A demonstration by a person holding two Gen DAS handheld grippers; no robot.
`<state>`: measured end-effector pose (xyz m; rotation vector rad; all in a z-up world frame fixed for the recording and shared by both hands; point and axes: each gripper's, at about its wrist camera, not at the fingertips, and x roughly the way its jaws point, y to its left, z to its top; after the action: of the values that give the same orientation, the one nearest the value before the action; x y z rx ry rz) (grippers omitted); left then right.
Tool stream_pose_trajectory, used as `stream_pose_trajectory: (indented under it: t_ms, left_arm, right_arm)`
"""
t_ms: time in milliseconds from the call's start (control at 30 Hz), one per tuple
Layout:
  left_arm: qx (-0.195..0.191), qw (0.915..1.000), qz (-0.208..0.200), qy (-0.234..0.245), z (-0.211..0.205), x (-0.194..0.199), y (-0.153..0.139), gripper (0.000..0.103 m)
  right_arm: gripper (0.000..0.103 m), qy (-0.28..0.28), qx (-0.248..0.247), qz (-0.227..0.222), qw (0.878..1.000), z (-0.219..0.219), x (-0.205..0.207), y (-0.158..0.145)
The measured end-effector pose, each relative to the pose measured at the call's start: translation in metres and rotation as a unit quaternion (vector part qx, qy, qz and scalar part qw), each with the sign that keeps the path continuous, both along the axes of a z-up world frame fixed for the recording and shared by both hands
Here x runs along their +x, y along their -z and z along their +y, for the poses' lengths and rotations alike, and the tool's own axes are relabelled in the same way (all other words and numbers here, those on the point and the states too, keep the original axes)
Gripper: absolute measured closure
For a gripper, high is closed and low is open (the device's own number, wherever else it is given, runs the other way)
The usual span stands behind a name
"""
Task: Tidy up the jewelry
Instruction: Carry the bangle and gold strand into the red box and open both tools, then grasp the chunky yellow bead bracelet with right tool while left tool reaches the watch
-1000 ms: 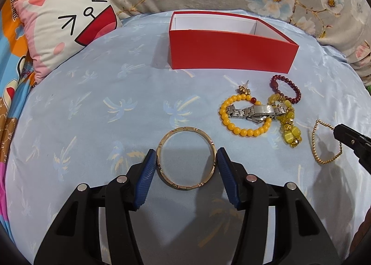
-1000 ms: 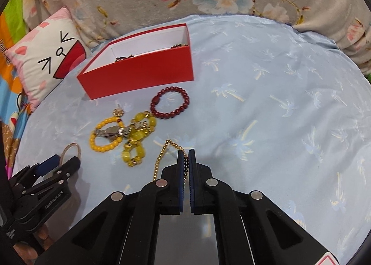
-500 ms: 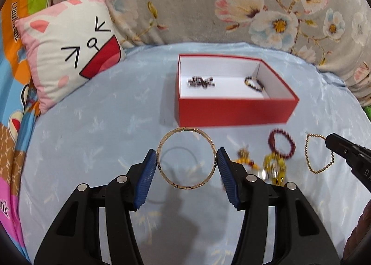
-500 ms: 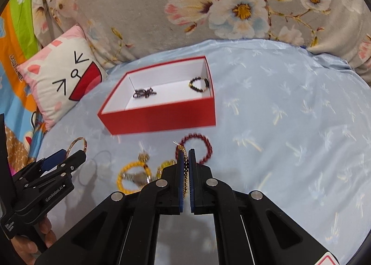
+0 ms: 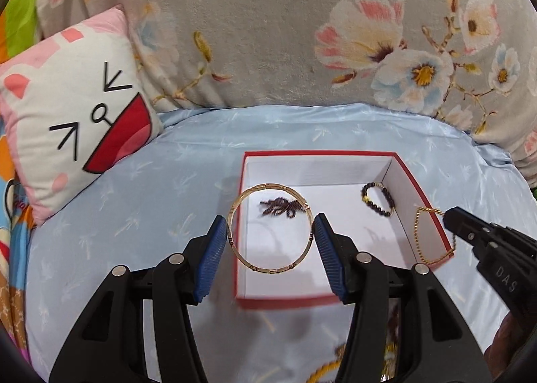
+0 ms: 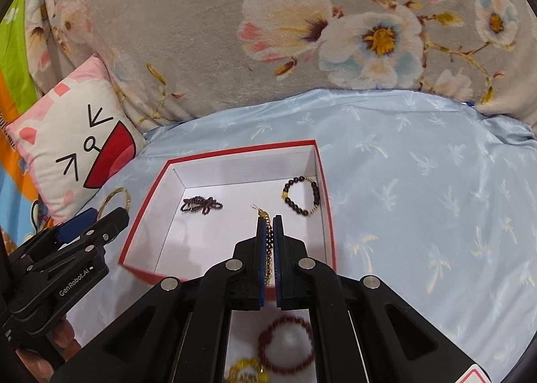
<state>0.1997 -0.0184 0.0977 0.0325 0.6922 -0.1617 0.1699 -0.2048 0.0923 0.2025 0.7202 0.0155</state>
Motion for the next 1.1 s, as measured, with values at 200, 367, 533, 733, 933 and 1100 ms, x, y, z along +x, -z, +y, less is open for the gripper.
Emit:
stream_pose_trajectory:
  t_ms: [200, 367, 533, 733, 933, 1100]
  left_arm:
    - [0.012, 0.9998, 0.013, 0.005, -0.017, 0.038, 0.016, 0.052]
    - [0.014, 0.9993, 0.035, 0.003, -0.021, 0.055, 0.035, 0.051]
    - [0.014, 0.9996, 0.017, -0.015, -0.015, 0.050, 0.029, 0.032]
    - [-0.004, 0.9997, 0.013, -0.018, 0.002, 0.020, 0.018, 0.032]
    - [-0.008, 0.9995, 0.022, -0.020, 0.019, -0.033, 0.027, 0.032]
    - [-0.005, 0.9987, 0.046, -0.023, 0.028, -0.071, 0.048, 0.032]
  right_arm:
    - [0.099, 0.001, -0.004, 0.018, 1.000, 0.000, 0.037, 0.017]
    - [0.096, -0.005, -0.005, 0.036, 0.999, 0.002, 0.056, 0.035]
    - [0.069, 0.010, -0.033, 0.021, 0.999, 0.003, 0.044, 0.029]
    - [0.068, 0.013, -0.022, 0.003, 1.000, -0.005, -0.002, 0.018]
    - [0.068, 0.018, -0.018, 0.020, 0.999, -0.008, -0.059, 0.031]
    - [0.068, 0.014, -0.005, 0.049, 0.999, -0.007, -0.100, 0.054]
